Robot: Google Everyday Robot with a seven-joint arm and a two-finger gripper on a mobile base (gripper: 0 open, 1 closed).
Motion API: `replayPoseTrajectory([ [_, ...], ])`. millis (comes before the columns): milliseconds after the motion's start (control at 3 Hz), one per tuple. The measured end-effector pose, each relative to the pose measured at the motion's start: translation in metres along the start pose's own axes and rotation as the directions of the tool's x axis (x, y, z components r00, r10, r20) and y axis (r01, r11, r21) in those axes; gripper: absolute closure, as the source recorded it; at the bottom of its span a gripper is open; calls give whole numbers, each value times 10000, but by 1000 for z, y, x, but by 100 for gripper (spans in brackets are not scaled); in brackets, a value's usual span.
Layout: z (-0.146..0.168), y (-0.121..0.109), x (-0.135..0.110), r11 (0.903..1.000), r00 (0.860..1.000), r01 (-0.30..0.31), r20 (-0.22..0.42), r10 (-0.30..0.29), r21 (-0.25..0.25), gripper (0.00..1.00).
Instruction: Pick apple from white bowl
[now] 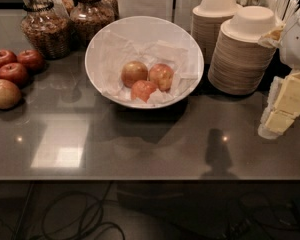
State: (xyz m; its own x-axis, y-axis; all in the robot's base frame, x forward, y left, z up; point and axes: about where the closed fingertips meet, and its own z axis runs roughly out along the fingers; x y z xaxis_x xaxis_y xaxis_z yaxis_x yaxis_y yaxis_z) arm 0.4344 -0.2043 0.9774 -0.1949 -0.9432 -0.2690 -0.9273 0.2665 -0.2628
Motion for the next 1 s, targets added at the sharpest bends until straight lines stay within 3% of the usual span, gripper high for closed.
replayPoseTrajectory([
  [333, 0, 0, 0, 10000, 10000, 0, 0, 0, 0, 0],
  [667, 7, -5, -11, 9998, 9989, -180, 435, 177, 43, 0],
  [1000, 27, -25, -57, 9998, 9877, -160, 1558, 143, 101, 0],
])
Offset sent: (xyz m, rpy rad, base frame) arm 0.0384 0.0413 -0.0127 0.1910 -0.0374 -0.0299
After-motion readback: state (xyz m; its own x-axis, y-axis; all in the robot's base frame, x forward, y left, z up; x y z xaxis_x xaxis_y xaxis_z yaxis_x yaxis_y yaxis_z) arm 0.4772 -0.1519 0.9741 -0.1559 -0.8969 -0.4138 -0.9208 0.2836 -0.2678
